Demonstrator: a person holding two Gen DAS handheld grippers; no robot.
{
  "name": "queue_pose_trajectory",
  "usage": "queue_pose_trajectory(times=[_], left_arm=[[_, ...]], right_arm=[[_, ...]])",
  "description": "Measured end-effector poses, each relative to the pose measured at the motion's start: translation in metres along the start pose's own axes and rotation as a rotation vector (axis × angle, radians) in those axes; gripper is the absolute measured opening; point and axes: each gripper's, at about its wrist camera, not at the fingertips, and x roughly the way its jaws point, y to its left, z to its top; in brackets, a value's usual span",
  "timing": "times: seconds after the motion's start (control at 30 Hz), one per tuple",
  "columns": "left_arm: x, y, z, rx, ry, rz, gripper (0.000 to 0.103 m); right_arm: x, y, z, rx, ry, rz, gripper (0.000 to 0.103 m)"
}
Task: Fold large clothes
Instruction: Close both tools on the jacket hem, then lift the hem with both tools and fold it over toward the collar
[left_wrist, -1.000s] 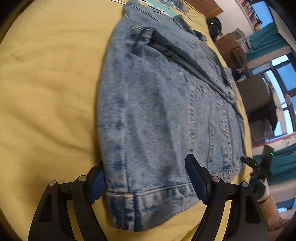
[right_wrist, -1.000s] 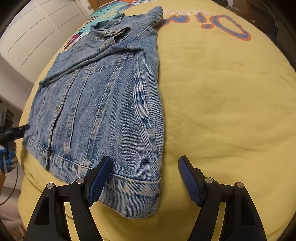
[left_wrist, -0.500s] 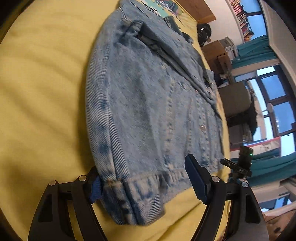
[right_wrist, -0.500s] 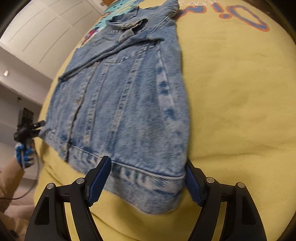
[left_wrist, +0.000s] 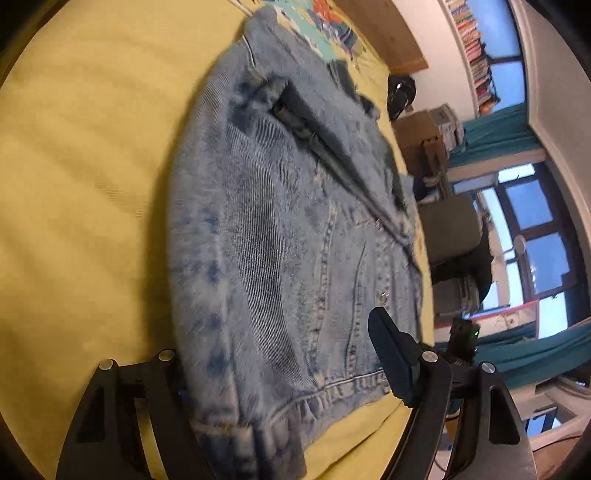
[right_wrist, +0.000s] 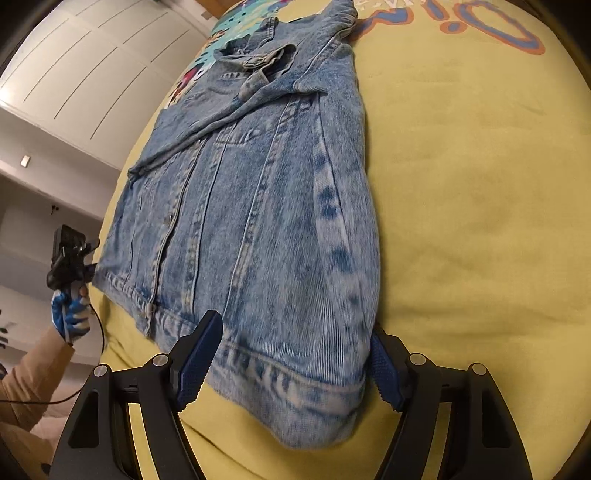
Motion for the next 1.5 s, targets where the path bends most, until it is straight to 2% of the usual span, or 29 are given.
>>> queue_pose_trajectory(times=[0.1, 0.23, 0.4, 0.5, 0.57, 0.73, 0.8, 0.87, 0.97, 1.0, 1.03, 1.13, 1.3, 1.37, 1.5], left_arm=[[0.009, -0.001, -0.005, 0.023, 0.043, -0.006, 0.072], [0.008, 0.003, -0.026, 0.017, 0.087, -0.036, 0.065], [-0.013, 0.008, -0.039, -0.033, 0.029, -0.088, 0.065], [-0.015, -0.003, -0.040, -0.034, -0.004, -0.116, 0.065], [-0.017, -0.007, -0.041, -0.038, -0.034, -0.127, 0.065], [-0.008, 0.010, -0.035, -0.132, -0.064, -0.041, 0.063], [-0.009, 0.015, -0.036, -0.164, -0.087, -0.042, 0.062], [-0.008, 0.013, -0.036, -0.155, -0.093, -0.020, 0.062], [-0.006, 0.013, -0.040, -0.147, -0.095, 0.045, 0.043], [-0.006, 0.013, -0.042, -0.155, -0.101, 0.050, 0.033], [-0.008, 0.017, -0.045, -0.168, -0.109, 0.052, 0.027], [-0.011, 0.020, -0.051, -0.161, -0.126, 0.052, 0.020], [-0.010, 0.004, -0.046, -0.128, -0.143, 0.040, 0.015], [-0.014, -0.002, -0.043, -0.119, -0.160, 0.014, 0.014], [-0.024, -0.018, -0.037, -0.087, -0.197, -0.020, 0.013]], right_arm=[[0.003, -0.003, -0.001, 0.007, 0.009, 0.017, 0.076], [0.002, -0.001, -0.007, 0.015, 0.023, 0.076, 0.076], [-0.005, -0.001, -0.013, 0.049, -0.001, 0.167, 0.073], [-0.011, -0.001, -0.015, 0.078, -0.024, 0.237, 0.063], [-0.014, 0.002, -0.016, 0.072, -0.032, 0.248, 0.059], [-0.005, -0.011, -0.021, 0.149, -0.046, 0.222, 0.059], [-0.004, -0.018, -0.026, 0.189, -0.058, 0.237, 0.059], [-0.004, -0.021, -0.030, 0.204, -0.058, 0.240, 0.059], [-0.004, -0.023, -0.031, 0.212, -0.057, 0.230, 0.057], [-0.003, -0.023, -0.033, 0.215, -0.057, 0.226, 0.056], [-0.003, -0.023, -0.034, 0.214, -0.054, 0.220, 0.048], [-0.004, -0.026, -0.039, 0.226, -0.041, 0.227, 0.033], [-0.007, -0.027, -0.041, 0.228, -0.051, 0.256, 0.023], [-0.012, -0.025, -0.041, 0.228, -0.080, 0.288, 0.012], [-0.027, -0.016, -0.034, 0.206, -0.144, 0.318, 0.012]])
